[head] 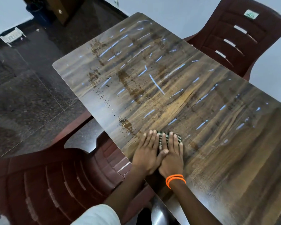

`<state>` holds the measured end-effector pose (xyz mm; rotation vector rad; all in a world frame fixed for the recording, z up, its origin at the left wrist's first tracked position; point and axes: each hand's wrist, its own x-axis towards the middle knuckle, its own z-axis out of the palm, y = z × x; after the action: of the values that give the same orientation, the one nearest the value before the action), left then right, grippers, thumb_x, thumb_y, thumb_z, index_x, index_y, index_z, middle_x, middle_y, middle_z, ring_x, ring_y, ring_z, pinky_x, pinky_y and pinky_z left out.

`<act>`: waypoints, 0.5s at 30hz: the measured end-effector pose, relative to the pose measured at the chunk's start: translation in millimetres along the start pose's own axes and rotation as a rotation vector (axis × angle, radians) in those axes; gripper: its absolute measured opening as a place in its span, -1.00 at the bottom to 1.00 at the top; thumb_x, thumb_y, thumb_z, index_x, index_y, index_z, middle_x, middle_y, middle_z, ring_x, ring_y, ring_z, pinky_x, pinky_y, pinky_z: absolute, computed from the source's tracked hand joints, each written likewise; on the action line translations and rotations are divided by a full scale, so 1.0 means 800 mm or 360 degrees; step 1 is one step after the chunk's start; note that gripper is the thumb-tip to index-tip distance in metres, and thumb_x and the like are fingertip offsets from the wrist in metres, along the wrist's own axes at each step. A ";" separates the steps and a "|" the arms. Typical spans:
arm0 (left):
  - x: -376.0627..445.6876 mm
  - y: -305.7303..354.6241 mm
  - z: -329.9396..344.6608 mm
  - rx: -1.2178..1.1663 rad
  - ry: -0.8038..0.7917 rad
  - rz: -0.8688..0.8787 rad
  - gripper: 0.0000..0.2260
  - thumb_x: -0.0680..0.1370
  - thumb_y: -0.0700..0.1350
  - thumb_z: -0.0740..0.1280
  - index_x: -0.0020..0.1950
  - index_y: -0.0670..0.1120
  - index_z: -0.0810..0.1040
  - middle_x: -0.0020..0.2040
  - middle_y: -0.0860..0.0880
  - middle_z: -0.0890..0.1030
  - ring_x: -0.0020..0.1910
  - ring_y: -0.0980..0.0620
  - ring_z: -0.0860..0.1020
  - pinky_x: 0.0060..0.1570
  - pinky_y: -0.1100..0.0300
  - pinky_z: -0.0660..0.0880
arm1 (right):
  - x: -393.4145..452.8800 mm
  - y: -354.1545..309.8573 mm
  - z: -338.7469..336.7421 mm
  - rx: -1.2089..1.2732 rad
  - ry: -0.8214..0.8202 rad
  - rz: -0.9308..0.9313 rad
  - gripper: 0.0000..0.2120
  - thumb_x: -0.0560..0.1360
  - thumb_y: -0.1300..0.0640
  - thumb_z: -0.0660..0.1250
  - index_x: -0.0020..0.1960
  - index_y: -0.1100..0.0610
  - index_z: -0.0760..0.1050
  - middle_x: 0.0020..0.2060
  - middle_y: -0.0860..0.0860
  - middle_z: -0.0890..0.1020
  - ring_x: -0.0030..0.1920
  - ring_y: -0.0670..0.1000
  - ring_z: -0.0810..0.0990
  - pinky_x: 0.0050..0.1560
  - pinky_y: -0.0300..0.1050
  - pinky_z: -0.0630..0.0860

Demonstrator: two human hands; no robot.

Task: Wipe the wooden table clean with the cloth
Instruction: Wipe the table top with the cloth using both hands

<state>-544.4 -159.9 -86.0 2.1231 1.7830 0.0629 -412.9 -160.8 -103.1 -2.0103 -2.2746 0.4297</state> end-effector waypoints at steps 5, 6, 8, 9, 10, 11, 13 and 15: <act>-0.003 -0.079 -0.018 0.0052 0.0035 -0.0059 -0.29 0.67 0.31 -0.19 0.66 -0.14 -0.01 0.67 -0.12 -0.02 0.64 0.00 -0.18 0.60 -0.04 -0.17 | 0.035 -0.073 0.018 0.0076 -0.0049 -0.0091 -0.39 0.60 -0.02 -0.04 0.65 0.04 0.07 0.65 0.11 0.05 0.64 0.11 -0.03 0.59 0.19 0.00; -0.010 -0.093 -0.020 0.0057 0.0041 -0.0074 -0.30 0.67 0.31 -0.18 0.67 -0.14 -0.01 0.67 -0.11 -0.02 0.64 0.01 -0.18 0.60 -0.03 -0.18 | 0.035 -0.087 0.022 0.0074 -0.0064 -0.0117 -0.39 0.61 -0.02 -0.03 0.65 0.03 0.06 0.65 0.11 0.03 0.64 0.10 -0.05 0.59 0.18 -0.01; -0.030 -0.117 -0.023 0.0071 0.0077 -0.0105 -0.30 0.68 0.31 -0.17 0.67 -0.13 0.01 0.67 -0.10 -0.01 0.65 0.02 -0.17 0.60 -0.04 -0.13 | 0.031 -0.110 0.030 0.0081 -0.0083 -0.0173 -0.40 0.64 -0.04 0.03 0.65 0.01 0.04 0.65 0.09 0.01 0.64 0.09 -0.08 0.60 0.17 -0.02; -0.042 -0.125 -0.022 0.0077 0.0085 -0.0116 -0.30 0.68 0.31 -0.17 0.67 -0.13 0.02 0.67 -0.10 0.00 0.65 0.03 -0.16 0.60 -0.05 -0.10 | 0.026 -0.118 0.034 0.0077 -0.0097 -0.0203 -0.40 0.65 -0.05 0.05 0.65 0.01 0.02 0.65 0.09 0.00 0.64 0.08 -0.10 0.60 0.17 -0.03; -0.054 -0.131 -0.021 0.0076 0.0084 -0.0123 -0.30 0.68 0.32 -0.16 0.67 -0.13 0.02 0.67 -0.11 0.01 0.65 0.02 -0.15 0.60 -0.06 -0.08 | 0.019 -0.124 0.037 0.0074 -0.0108 -0.0232 -0.40 0.66 -0.06 0.06 0.66 0.00 0.01 0.66 0.08 0.00 0.64 0.08 -0.11 0.60 0.17 -0.03; -0.066 -0.133 -0.019 0.0070 0.0085 -0.0126 -0.30 0.69 0.32 -0.15 0.66 -0.14 0.03 0.67 -0.12 0.02 0.65 0.02 -0.13 0.60 -0.06 -0.07 | 0.010 -0.128 0.038 0.0073 -0.0115 -0.0256 -0.41 0.67 -0.07 0.07 0.66 0.00 0.02 0.65 0.08 0.00 0.64 0.07 -0.12 0.60 0.17 -0.02; -0.086 -0.129 -0.014 0.0030 0.0100 -0.0113 -0.30 0.69 0.32 -0.10 0.66 -0.14 0.05 0.67 -0.13 0.04 0.65 0.00 -0.10 0.60 -0.07 -0.04 | -0.013 -0.127 0.039 0.0058 -0.0125 -0.0287 -0.41 0.67 -0.08 0.06 0.66 0.00 0.02 0.65 0.07 0.02 0.64 0.06 -0.11 0.59 0.16 0.00; -0.101 -0.115 -0.010 -0.0016 0.0096 -0.0064 -0.31 0.69 0.31 -0.06 0.65 -0.15 0.08 0.66 -0.14 0.08 0.65 -0.03 -0.06 0.59 -0.10 0.02 | -0.040 -0.114 0.037 0.0055 -0.0130 -0.0281 -0.41 0.67 -0.07 0.05 0.66 0.00 0.03 0.65 0.06 0.03 0.64 0.04 -0.10 0.59 0.14 0.01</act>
<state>-649.7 -223.5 -90.5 2.0990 1.8549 0.1265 -503.4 -206.3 -103.7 -1.7876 -2.4486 0.5403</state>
